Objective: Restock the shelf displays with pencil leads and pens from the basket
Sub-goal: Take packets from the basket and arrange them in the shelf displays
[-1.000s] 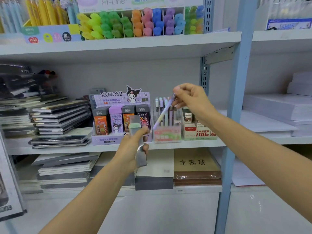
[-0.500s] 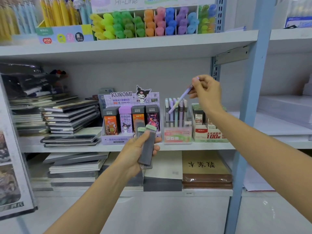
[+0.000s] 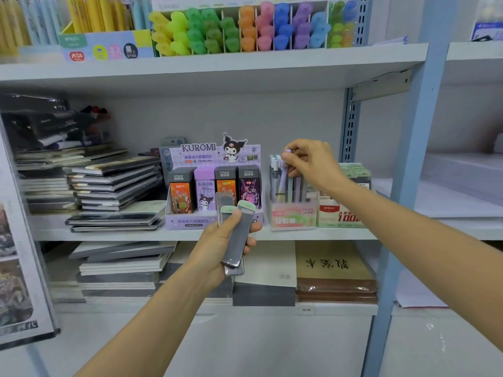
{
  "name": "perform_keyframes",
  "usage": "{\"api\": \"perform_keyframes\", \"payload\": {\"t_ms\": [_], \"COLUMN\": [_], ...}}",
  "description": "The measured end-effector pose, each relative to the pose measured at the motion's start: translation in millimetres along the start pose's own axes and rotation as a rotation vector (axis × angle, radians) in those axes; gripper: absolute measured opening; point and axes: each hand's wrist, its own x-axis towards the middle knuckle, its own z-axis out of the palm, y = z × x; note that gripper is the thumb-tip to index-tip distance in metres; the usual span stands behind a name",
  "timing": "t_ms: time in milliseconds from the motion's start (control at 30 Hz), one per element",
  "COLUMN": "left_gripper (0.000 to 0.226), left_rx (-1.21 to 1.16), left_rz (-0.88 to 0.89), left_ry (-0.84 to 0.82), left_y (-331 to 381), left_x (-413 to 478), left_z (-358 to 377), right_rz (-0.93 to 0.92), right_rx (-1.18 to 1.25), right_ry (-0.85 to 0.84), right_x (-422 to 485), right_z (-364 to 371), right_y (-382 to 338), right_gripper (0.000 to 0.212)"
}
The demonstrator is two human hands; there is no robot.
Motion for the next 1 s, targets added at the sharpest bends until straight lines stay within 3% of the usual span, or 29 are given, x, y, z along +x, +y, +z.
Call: {"api": "perform_keyframes", "payload": {"t_ms": [167,333,433,533,700,1000], "left_gripper": [0.032,0.035,0.035,0.032,0.032,0.036], "left_rx": [-0.028,-0.082,-0.076,-0.098,-0.087,-0.09], "left_rz": [-0.05,-0.106,-0.102,-0.088,-0.08,-0.108], "left_ry": [0.006,-0.021,-0.025,-0.029,-0.059,-0.185], "left_y": [2,5,4,4,2,0], "left_x": [-1,-2,-3,-3,-5,-15], "left_z": [2,1,2,5,22,37], "right_rz": [0.001,-0.079,-0.08,-0.061,0.149,0.319], "right_rx": [0.039,-0.214,-0.224,-0.058,0.163,0.642], "right_ry": [0.005,0.052,0.099,0.074,-0.449,-0.326], "right_x": [-3,-4,-8,-25,-62,-67], "right_z": [13,22,18,13,21,-12], "right_y": [1,5,-2,-17,-30,-20], "right_gripper": [0.014,0.012,0.014,0.013,0.01,0.016]}}
